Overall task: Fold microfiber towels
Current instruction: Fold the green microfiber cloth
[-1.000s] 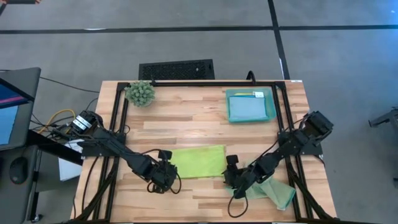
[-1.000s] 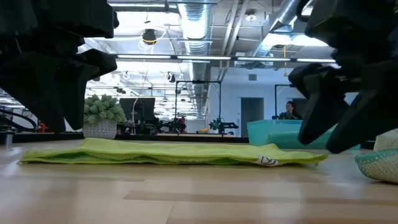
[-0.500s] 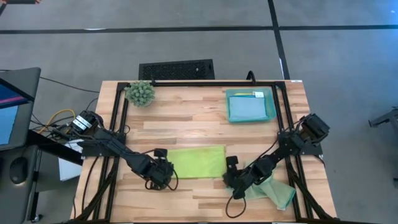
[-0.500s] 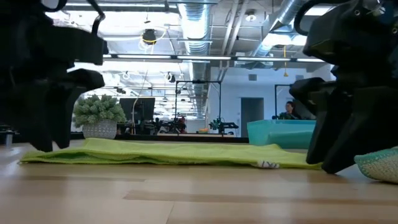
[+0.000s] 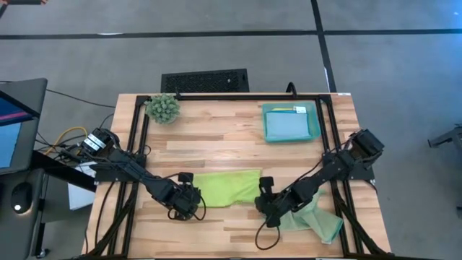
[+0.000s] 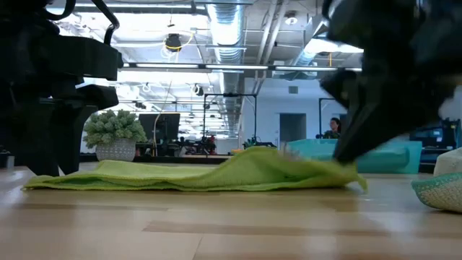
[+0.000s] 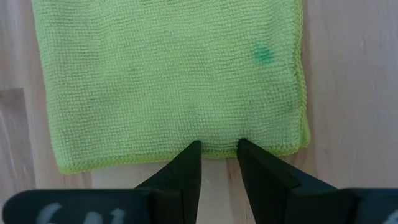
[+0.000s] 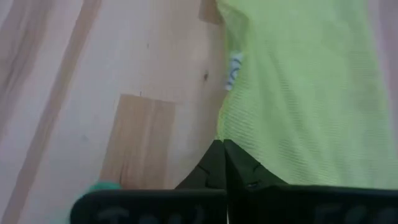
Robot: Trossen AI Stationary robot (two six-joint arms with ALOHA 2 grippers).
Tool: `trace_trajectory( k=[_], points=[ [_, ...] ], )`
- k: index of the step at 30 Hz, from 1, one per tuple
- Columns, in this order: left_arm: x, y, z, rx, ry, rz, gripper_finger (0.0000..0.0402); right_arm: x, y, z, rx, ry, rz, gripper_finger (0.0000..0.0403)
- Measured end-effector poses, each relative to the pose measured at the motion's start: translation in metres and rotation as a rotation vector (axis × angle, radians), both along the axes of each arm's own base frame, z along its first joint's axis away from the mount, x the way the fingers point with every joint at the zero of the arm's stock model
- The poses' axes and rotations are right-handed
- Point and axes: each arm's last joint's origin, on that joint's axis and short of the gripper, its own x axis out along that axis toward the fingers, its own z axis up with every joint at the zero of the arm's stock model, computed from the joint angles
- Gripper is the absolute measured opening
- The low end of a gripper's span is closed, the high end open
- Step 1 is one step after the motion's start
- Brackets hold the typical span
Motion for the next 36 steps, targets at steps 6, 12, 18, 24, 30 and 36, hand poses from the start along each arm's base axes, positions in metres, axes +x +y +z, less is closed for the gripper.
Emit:
trace_trajectory(
  k=[6, 12, 18, 24, 30, 36],
  points=[
    [0.000, 0.000, 0.000, -0.002, 0.006, -0.001, 0.0103, -0.006, -0.014, 0.032, -0.056, 0.051, -0.025, 0.0004],
    [0.000, 0.000, 0.000, -0.007, 0.008, 0.006, 0.0102, -0.004, -0.036, 0.038, -0.126, 0.088, -0.055, 0.0004],
    [-0.001, 0.000, 0.000, -0.010, 0.009, 0.016, 0.0102, 0.008, -0.050, 0.041, -0.141, 0.047, -0.039, 0.0004],
    [-0.001, 0.000, -0.001, -0.010, 0.010, 0.016, 0.0102, 0.014, -0.062, 0.042, -0.200, 0.041, 0.009, 0.0002],
    [-0.001, 0.000, -0.001, -0.011, 0.011, 0.020, 0.0103, 0.024, -0.070, 0.052, -0.253, 0.024, 0.047, 0.0002],
    [-0.001, 0.000, -0.001, -0.012, 0.011, 0.023, 0.0103, 0.036, -0.075, 0.073, -0.361, -0.013, 0.089, 0.0002]
  ],
)
